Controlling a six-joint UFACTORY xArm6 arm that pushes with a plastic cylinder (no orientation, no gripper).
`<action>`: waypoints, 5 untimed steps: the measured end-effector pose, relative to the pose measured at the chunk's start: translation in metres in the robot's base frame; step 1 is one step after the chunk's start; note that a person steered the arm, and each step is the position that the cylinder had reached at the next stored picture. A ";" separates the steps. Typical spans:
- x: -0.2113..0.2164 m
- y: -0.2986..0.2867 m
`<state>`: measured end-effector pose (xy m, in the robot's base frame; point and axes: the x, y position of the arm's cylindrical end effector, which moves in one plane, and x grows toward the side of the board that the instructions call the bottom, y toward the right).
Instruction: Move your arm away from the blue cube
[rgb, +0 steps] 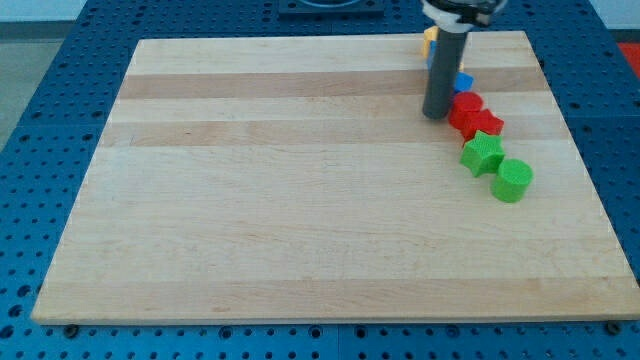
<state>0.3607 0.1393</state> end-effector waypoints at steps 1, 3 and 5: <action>0.015 0.037; 0.014 0.000; -0.025 -0.014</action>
<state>0.3360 0.1253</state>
